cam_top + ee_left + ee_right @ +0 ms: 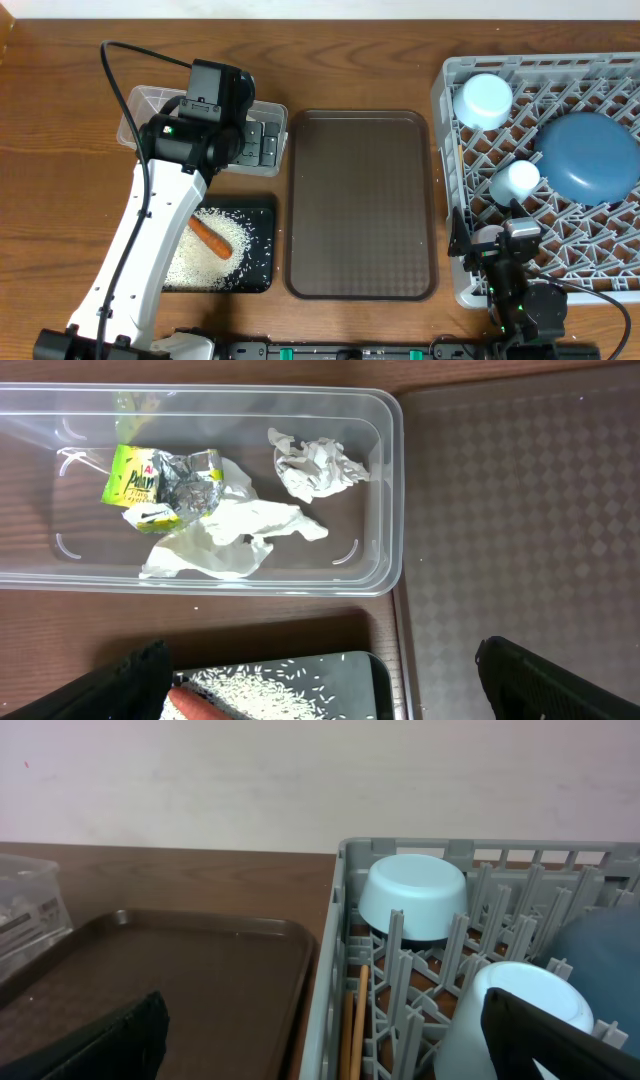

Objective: Sort waste into correct bins and load items into the dishwasher rack

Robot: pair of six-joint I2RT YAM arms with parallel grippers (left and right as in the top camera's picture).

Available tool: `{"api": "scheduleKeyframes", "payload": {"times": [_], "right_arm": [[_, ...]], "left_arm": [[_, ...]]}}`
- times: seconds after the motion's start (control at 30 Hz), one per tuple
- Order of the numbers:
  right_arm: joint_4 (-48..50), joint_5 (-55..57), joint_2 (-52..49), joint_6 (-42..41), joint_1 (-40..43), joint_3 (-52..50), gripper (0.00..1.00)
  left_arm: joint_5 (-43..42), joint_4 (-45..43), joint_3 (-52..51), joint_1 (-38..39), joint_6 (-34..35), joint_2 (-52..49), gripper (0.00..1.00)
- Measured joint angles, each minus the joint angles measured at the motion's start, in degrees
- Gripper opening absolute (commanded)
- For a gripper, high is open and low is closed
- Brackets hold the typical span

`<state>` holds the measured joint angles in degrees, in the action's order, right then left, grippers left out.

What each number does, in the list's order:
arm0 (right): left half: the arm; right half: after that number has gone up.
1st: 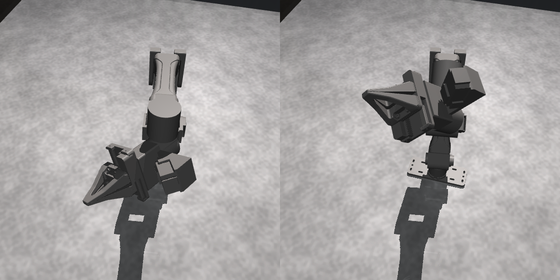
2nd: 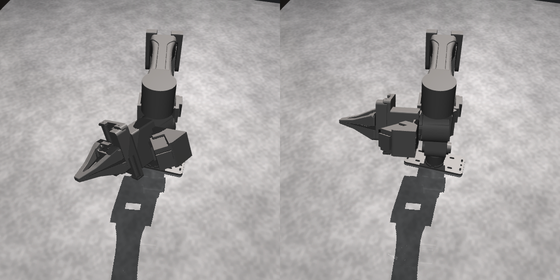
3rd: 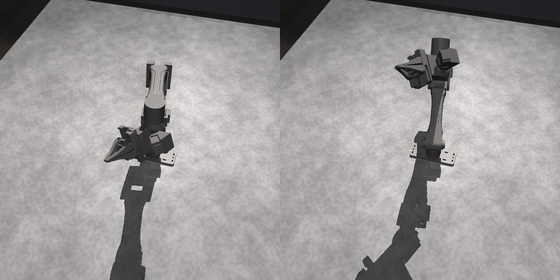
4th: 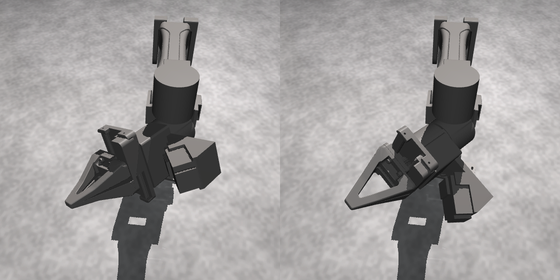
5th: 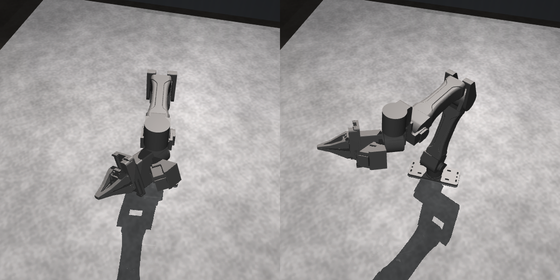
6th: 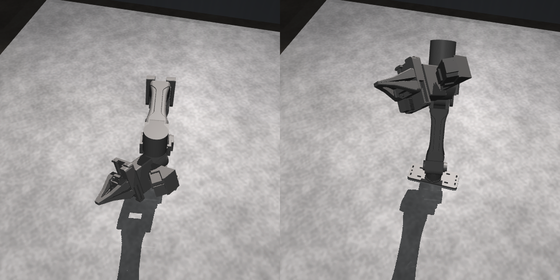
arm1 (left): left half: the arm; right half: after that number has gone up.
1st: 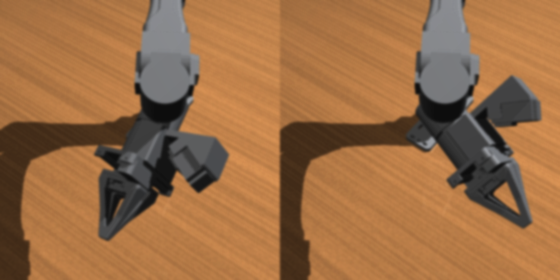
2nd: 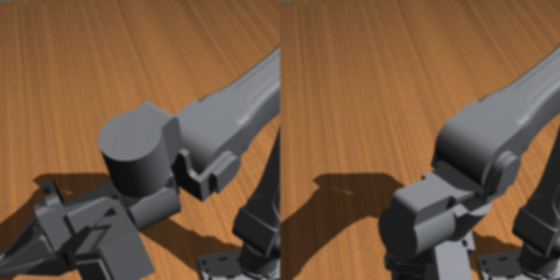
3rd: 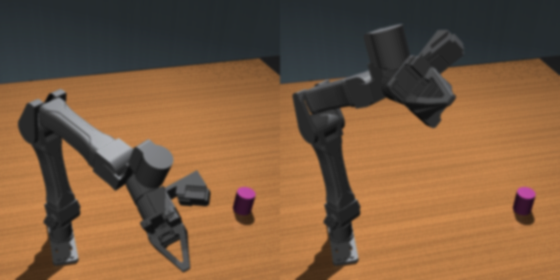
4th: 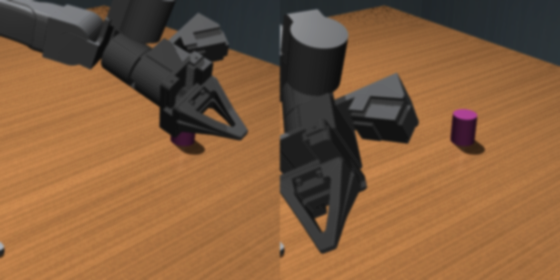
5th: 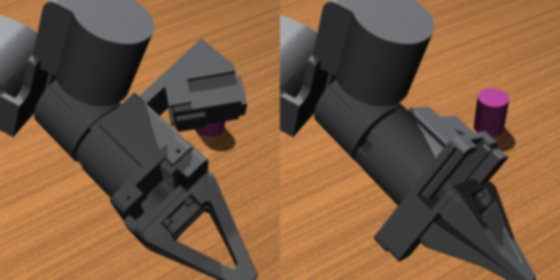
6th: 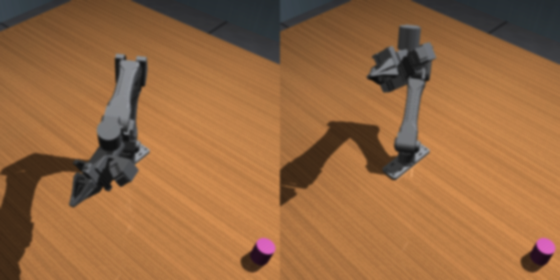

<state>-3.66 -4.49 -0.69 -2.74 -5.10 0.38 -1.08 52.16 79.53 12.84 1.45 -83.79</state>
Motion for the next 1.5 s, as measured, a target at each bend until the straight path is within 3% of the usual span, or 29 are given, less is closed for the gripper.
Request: {"api": "scheduleKeyframes", "payload": {"times": [0.7, 1.5], "right_arm": [[0.00, 0.00, 0.00, 0.00, 0.00, 0.00, 0.99], [0.02, 0.00, 0.00, 0.00, 0.00, 0.02, 0.99]], "left_arm": [[0.00, 0.00, -0.07, 0.02, 0.00, 1.51, 1.00], [0.02, -0.28, -3.32, 0.00, -1.55, 50.90, 1.00]]}}
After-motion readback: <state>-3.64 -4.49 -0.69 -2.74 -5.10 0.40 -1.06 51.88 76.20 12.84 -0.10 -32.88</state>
